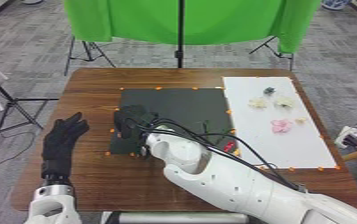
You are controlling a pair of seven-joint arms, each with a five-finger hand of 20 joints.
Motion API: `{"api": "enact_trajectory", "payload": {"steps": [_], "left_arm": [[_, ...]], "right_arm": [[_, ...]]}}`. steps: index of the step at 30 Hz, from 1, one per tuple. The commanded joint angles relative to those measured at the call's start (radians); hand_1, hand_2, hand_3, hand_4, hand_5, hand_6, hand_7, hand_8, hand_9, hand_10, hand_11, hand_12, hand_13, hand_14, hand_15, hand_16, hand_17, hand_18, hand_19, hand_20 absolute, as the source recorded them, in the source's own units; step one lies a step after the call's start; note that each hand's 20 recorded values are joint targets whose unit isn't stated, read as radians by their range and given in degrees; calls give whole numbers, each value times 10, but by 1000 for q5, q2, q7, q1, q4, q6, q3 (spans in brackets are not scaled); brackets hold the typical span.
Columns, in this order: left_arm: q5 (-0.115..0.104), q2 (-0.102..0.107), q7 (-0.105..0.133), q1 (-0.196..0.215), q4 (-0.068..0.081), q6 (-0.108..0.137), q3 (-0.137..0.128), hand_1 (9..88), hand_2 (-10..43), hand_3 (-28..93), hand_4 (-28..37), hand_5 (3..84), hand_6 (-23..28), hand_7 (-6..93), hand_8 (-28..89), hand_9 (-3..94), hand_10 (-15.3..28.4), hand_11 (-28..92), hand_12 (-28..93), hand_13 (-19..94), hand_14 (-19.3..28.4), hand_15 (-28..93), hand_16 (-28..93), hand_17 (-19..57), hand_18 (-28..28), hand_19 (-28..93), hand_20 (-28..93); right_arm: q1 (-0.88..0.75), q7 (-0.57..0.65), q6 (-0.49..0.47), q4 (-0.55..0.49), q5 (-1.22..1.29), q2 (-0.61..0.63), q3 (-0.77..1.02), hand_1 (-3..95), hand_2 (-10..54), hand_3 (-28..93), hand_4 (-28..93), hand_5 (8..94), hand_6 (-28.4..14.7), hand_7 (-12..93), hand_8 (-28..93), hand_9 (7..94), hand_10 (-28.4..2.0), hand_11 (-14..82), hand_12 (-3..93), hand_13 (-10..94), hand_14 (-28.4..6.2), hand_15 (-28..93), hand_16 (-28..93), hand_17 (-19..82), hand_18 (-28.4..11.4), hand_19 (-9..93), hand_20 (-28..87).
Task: Arrange flowers
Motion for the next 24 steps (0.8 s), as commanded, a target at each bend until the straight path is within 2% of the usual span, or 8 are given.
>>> {"api": "enact_trajectory", "payload": {"steps": [1, 3, 7, 12, 15, 18, 21, 24], "left_arm": [[-7, -9, 2, 20, -3, -1, 2, 140, 76, 660, -283, 461, 47, 122, -66, 441, 142, 217, 115, 309, 180, 319, -24, 30, 135, 140, 208], [0, -12, 1, 26, -5, -1, 0, 140, 76, 660, -283, 460, 47, 123, -66, 441, 142, 217, 115, 310, 181, 319, -25, 30, 135, 140, 208], [0, -18, 2, 33, -10, 1, -4, 141, 73, 660, -283, 460, 47, 124, -66, 441, 142, 218, 115, 310, 181, 321, -25, 30, 135, 141, 208], [4, -26, -4, 40, -13, 0, -11, 140, 71, 663, -283, 460, 47, 125, -66, 442, 142, 220, 116, 311, 182, 324, -25, 30, 135, 142, 208], [6, -35, -8, 37, -11, -12, -13, 139, 66, 668, -283, 461, 46, 125, -67, 443, 142, 221, 117, 313, 182, 326, -25, 30, 135, 141, 208], [15, -38, -13, 49, -19, -7, -23, 143, 64, 665, -283, 461, 47, 125, -67, 444, 142, 222, 117, 314, 182, 327, -25, 29, 135, 141, 208], [17, -42, -19, 67, -30, 3, -38, 145, 59, 666, -283, 461, 47, 126, -66, 445, 142, 223, 117, 314, 182, 328, -25, 30, 135, 141, 208], [14, -42, -21, 71, -33, 4, -45, 147, 55, 668, -283, 462, 47, 126, -66, 446, 142, 224, 117, 317, 181, 331, -24, 30, 135, 140, 208]], "right_arm": [[-1, -7, -33, -9, -26, -4, 11, 478, -95, 680, -233, 643, 31, 220, -29, 746, -105, 205, 372, 824, -34, 704, 368, 638, -114, 932, 655], [-5, -11, -53, -16, -31, -3, 21, 459, -95, 698, -234, 626, 34, 218, -109, 728, -114, 231, 343, 823, -35, 702, 367, 635, -115, 932, 653], [2, -18, -60, -24, -35, 4, 38, 434, -95, 719, -232, 605, 31, 206, -113, 705, -120, 277, 276, 819, -38, 701, 365, 632, -116, 932, 650], [5, -10, -59, -64, -32, 48, 81, 422, -95, 716, -232, 591, 31, 200, -113, 699, -120, 284, 264, 816, -40, 703, 364, 630, -117, 932, 647], [-25, 14, -52, -181, -12, 152, 159, 421, -95, 712, -232, 587, 30, 196, -112, 692, -122, 282, 263, 813, -41, 699, 363, 622, -121, 932, 644], [-101, 60, -56, -315, 30, 293, 311, 411, -95, 710, -231, 588, 28, 194, -110, 688, -124, 276, 261, 806, -45, 688, 361, 613, -126, 932, 634], [-204, 108, -170, -419, 46, 432, 509, 393, -95, 701, -222, 590, 15, 175, -105, 667, -137, 254, 257, 789, -59, 680, 361, 595, -134, 932, 625], [-322, 187, -479, -492, 67, 519, 737, 380, -95, 701, -211, 564, 7, 142, -88, 636, -142, 179, 231, 764, -79, 645, 347, 558, -150, 932, 591]]}}
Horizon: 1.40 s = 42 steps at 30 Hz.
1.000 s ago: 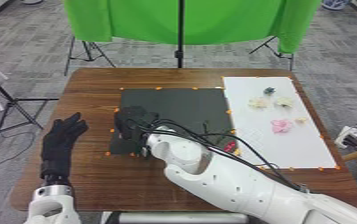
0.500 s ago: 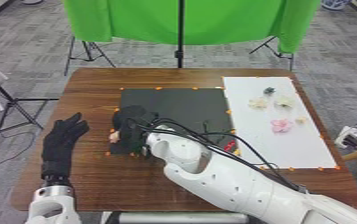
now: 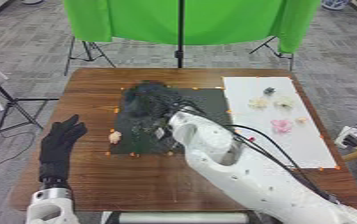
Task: Arrange flowers
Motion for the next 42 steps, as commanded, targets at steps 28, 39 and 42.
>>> {"api": "enact_trajectory", "payload": {"steps": [28, 39, 42], "left_arm": [[35, -5, -40, 14, -1, -34, -9, 178, 23, 672, -283, 463, 46, 128, -67, 449, 141, 228, 118, 324, 183, 360, -27, 24, 139, 156, 216], [35, -19, -39, 27, -8, -24, -12, 189, 16, 674, -283, 464, 47, 128, -67, 449, 141, 228, 118, 324, 183, 361, -27, 24, 139, 157, 216], [36, -21, -42, 28, -10, -22, -13, 191, 14, 673, -283, 464, 46, 130, -67, 449, 141, 228, 118, 324, 183, 362, -27, 24, 139, 157, 216]], "right_arm": [[-567, 257, -362, -69, 40, 425, 737, 360, -95, 711, -243, 462, 5, 128, -82, 503, -164, 145, 239, 678, -115, 726, 327, 512, -172, 932, 555], [-594, 143, -80, -8, -14, 428, 656, 511, -95, 649, -266, 682, 35, 229, 23, 779, -93, 182, 383, 771, -60, 734, 348, 587, -133, 932, 622], [-566, 138, -35, -15, -21, 434, 655, 581, -95, 608, -257, 785, 36, 254, 65, 888, -72, 137, 461, 825, -35, 718, 346, 628, -124, 932, 643]]}}
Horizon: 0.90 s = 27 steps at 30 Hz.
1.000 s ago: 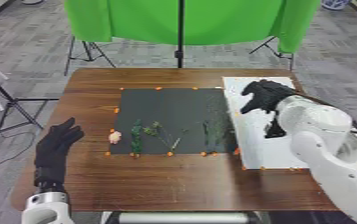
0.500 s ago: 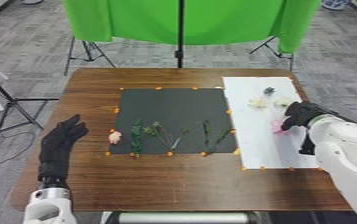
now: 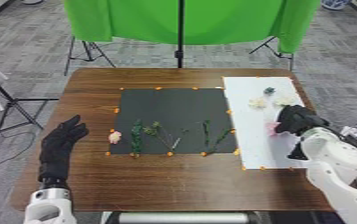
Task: Arrange flowers
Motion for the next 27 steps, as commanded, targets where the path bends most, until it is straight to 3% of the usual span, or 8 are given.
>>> {"api": "enact_trajectory", "payload": {"steps": [1, 6, 11, 16, 18, 21, 27], "left_arm": [[5, -15, -12, 20, -4, 4, 0, 192, 14, 673, -283, 464, 46, 130, -67, 449, 141, 228, 118, 324, 183, 362, -27, 24, 139, 157, 216], [-2, -10, -13, 27, -8, 13, -10, 194, 14, 672, -283, 463, 46, 130, -68, 449, 141, 228, 118, 324, 183, 362, -28, 24, 139, 156, 216], [-3, -9, -11, 31, -9, 12, -12, 191, 14, 673, -283, 464, 47, 128, -68, 449, 141, 228, 117, 324, 183, 363, -28, 24, 139, 157, 216], [-8, -1, -5, 9, -3, 23, 6, 181, 30, 661, -283, 464, 48, 128, -68, 447, 142, 225, 116, 322, 184, 358, -29, 24, 140, 156, 215], [-9, 4, -7, -1, 1, 13, 8, 167, 43, 656, -283, 465, 49, 122, -69, 442, 142, 212, 109, 319, 181, 344, -33, 26, 139, 153, 213], [-7, 18, -9, -27, 9, 9, 21, 158, 67, 635, -283, 467, 51, 112, -71, 442, 143, 205, 105, 317, 183, 328, -34, 28, 138, 149, 210], [-11, 24, -9, -59, 22, 10, 37, 147, 89, 618, -283, 464, 58, 97, -69, 444, 144, 202, 103, 314, 182, 319, -30, 28, 138, 148, 209]], "right_arm": [[28, -37, 110, 10, -26, 8, -29, 587, -95, 607, -257, 800, 33, 254, 65, 902, -70, 141, 460, 837, -33, 714, 344, 636, -124, 932, 645], [179, -22, 175, -78, 17, 7, -66, 598, -95, 609, -256, 823, 28, 244, 73, 924, -68, 146, 458, 859, -27, 705, 343, 652, -121, 932, 648], [470, -80, 185, -84, 163, -95, -307, 599, -95, 611, -257, 826, 24, 236, 81, 926, -71, 145, 462, 860, -26, 704, 349, 656, -120, 932, 652], [719, -159, 153, 77, 198, -304, -589, 599, -95, 611, -255, 826, 24, 234, 85, 924, -71, 144, 465, 860, -24, 703, 351, 657, -119, 932, 655], [784, -186, 105, 168, 169, -403, -656, 598, -95, 610, -254, 824, 24, 235, 88, 923, -71, 143, 466, 860, -23, 704, 352, 657, -118, 932, 656], [825, -177, 72, 280, 180, -518, -706, 595, -95, 611, -252, 821, 24, 236, 89, 921, -72, 144, 466, 860, -23, 704, 353, 657, -117, 932, 657], [855, -171, 48, 465, 159, -655, -749, 591, -95, 613, -250, 810, 23, 241, 84, 914, -72, 140, 463, 859, -23, 705, 354, 657, -117, 932, 660]]}}
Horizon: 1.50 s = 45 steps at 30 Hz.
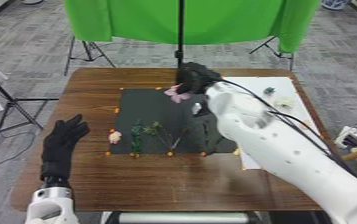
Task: Arrange flowers
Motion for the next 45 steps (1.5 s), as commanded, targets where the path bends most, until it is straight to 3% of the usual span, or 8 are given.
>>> {"api": "enact_trajectory", "payload": {"steps": [1, 6, 10, 14, 34, 38, 41, 45], "left_arm": [[-9, 13, -7, -38, 17, 4, 18, 143, 88, 623, -283, 462, 57, 96, -68, 444, 144, 201, 103, 314, 183, 319, -28, 28, 137, 148, 209], [-7, 22, 11, -25, 7, 12, 17, 148, 49, 652, -283, 456, 58, 97, -64, 444, 143, 205, 107, 315, 184, 326, -24, 27, 137, 148, 211], [29, 23, 14, -21, 9, 4, 11, 241, -52, 676, -280, 426, 57, 101, -62, 437, 138, 209, 113, 316, 182, 330, -24, 27, 138, 149, 212], [17, 23, 24, -26, 10, 24, 19, 290, -91, 664, -251, 385, 58, 106, -63, 415, 130, 214, 112, 314, 175, 328, -24, 28, 147, 157, 209], [15, 19, 14, -26, 14, -2, 13, 278, -83, 661, -249, 394, 56, 112, -64, 418, 131, 226, 114, 309, 176, 333, -21, 24, 145, 158, 209], [15, 7, 8, -13, 9, -6, 8, 277, -82, 662, -251, 395, 55, 113, -64, 420, 131, 229, 116, 310, 177, 335, -21, 24, 145, 158, 210], [22, -2, 3, -8, 9, -17, 2, 277, -82, 662, -253, 400, 55, 115, -64, 421, 132, 229, 116, 312, 177, 339, -20, 23, 145, 158, 211], [14, -8, 6, 18, -1, 0, -15, 278, -80, 661, -254, 405, 55, 116, -65, 424, 131, 230, 117, 313, 177, 341, -21, 23, 145, 159, 211]], "right_arm": [[79, 22, -36, 169, -30, -292, -52, 590, -95, 613, -249, 808, 23, 241, 83, 912, -72, 138, 462, 859, -23, 706, 355, 657, -116, 932, 660], [81, 45, -40, 244, -80, -337, -61, 583, -95, 617, -243, 800, 24, 240, 74, 907, -70, 126, 457, 853, -26, 707, 358, 655, -115, 932, 662], [79, 45, -70, 273, -95, -351, -56, 576, -95, 616, -237, 779, 23, 232, 66, 891, -73, 110, 445, 844, -26, 706, 358, 646, -116, 932, 661], [74, 47, -76, 288, -109, -356, -60, 567, -95, 617, -234, 757, 22, 229, 57, 875, -76, 100, 436, 839, -29, 706, 360, 640, -116, 932, 656], [59, 54, -157, 305, -151, -349, -44, 451, -95, 688, -241, 607, 13, 179, -109, 796, -100, 192, 289, 829, -35, 691, 356, 624, -121, 932, 629], [64, 52, -142, 235, -157, -281, -46, 436, -95, 696, -235, 601, 10, 176, -106, 783, -106, 212, 263, 826, -39, 689, 354, 620, -124, 932, 625], [41, 64, -115, 73, -140, -132, -14, 427, -95, 701, -231, 599, 9, 176, -104, 768, -105, 223, 242, 823, -42, 684, 354, 614, -128, 932, 617], [-43, 119, -49, -138, -102, 93, 117, 403, -95, 703, -219, 593, 8, 172, -103, 729, -118, 220, 226, 790, -61, 677, 351, 583, -139, 932, 594]]}}
